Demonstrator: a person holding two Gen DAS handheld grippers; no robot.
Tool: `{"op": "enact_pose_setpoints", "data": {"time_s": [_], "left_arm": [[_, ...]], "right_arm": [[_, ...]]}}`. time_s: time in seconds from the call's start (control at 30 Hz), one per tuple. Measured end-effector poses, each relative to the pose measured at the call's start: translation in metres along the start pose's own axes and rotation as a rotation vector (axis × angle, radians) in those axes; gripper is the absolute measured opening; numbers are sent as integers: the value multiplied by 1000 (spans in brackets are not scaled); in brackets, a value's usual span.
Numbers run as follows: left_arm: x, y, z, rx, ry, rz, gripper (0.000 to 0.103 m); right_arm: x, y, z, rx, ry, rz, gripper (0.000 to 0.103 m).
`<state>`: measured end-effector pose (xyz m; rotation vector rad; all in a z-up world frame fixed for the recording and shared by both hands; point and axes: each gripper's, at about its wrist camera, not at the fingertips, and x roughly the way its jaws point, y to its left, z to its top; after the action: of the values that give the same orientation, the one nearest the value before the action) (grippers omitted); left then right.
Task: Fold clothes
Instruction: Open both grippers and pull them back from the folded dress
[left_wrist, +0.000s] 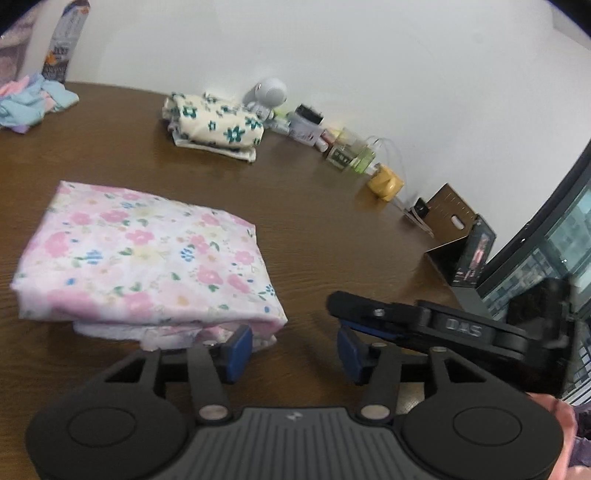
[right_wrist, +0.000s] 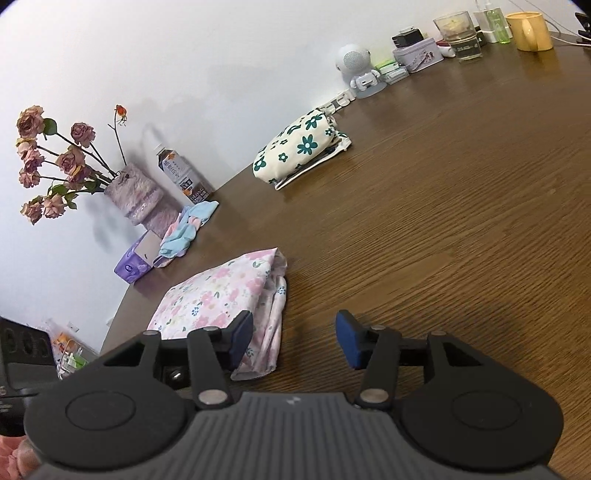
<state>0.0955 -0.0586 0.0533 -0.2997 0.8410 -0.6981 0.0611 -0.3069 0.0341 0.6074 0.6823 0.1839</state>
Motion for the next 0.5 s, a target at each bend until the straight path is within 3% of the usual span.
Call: {"op": "enact_pose_setpoints", "data": {"time_s": [0.3,0.5], "left_arm": [[-77,36,-14,-56,-170,119,56],[-108,63,-10,-85,-252,265,66]], "right_arm": [[11,25,-14,-65,50,49,52],[10,45,-28,-132,76,46,54]]}}
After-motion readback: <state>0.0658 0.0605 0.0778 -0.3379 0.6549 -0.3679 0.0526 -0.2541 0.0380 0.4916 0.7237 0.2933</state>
